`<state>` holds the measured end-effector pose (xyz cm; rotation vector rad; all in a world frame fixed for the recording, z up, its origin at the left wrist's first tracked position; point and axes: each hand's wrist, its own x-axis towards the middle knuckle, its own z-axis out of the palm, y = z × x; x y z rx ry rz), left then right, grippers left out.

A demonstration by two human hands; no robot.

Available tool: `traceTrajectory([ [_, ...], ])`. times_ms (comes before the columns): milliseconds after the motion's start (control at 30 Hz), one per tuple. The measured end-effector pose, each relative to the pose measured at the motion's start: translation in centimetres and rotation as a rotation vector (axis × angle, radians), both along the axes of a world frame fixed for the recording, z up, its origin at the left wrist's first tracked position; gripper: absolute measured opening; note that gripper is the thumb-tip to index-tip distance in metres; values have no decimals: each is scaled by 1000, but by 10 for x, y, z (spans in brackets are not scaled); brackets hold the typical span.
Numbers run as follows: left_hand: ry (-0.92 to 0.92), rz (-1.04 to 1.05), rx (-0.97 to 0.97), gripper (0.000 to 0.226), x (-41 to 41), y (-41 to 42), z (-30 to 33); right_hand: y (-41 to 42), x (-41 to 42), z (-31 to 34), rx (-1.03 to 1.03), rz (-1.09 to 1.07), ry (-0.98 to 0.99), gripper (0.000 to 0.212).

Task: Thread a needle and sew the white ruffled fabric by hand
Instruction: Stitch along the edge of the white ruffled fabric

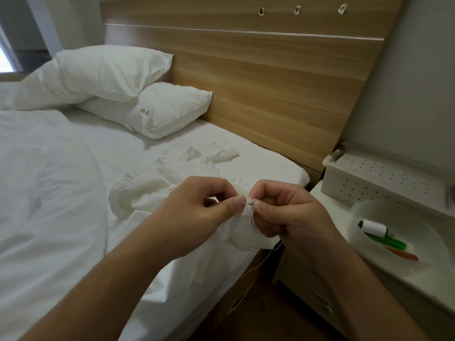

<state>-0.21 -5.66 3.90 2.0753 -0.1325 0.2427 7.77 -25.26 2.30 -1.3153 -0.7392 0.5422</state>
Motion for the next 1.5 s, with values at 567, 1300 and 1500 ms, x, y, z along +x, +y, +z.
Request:
traceTrajectory([
  [567, 4, -57, -105, 13, -1, 0, 2, -3, 0, 2, -42, -38, -39, 30],
  [1300, 85, -19, -180, 26, -2, -3, 4, 9, -10, 3, 38, -165, 118, 26],
  [1500, 105, 53, -163, 24, -1, -6, 4, 0, -13, 19, -282, -335, -264, 13],
])
